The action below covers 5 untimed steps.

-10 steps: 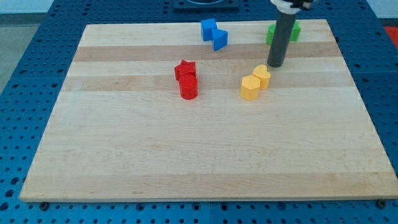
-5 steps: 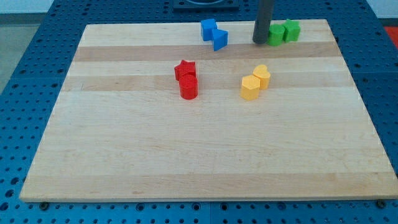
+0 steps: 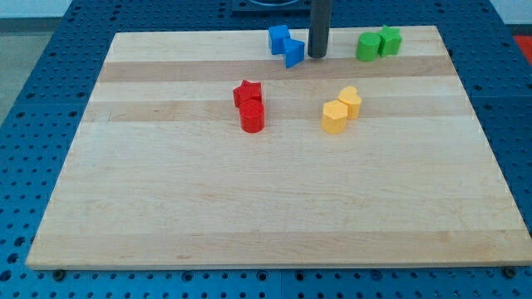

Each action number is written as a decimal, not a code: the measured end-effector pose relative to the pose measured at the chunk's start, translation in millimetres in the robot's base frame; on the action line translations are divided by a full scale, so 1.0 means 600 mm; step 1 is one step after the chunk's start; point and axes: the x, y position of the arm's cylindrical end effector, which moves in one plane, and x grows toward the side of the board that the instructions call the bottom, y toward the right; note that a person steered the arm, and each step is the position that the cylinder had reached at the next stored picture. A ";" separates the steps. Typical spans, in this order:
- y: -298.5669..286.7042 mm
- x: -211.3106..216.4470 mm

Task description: Push the blue cube closer to the red star

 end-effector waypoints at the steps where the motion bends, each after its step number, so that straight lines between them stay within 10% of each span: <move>1: -0.046 -0.092; 5: -0.310 0.044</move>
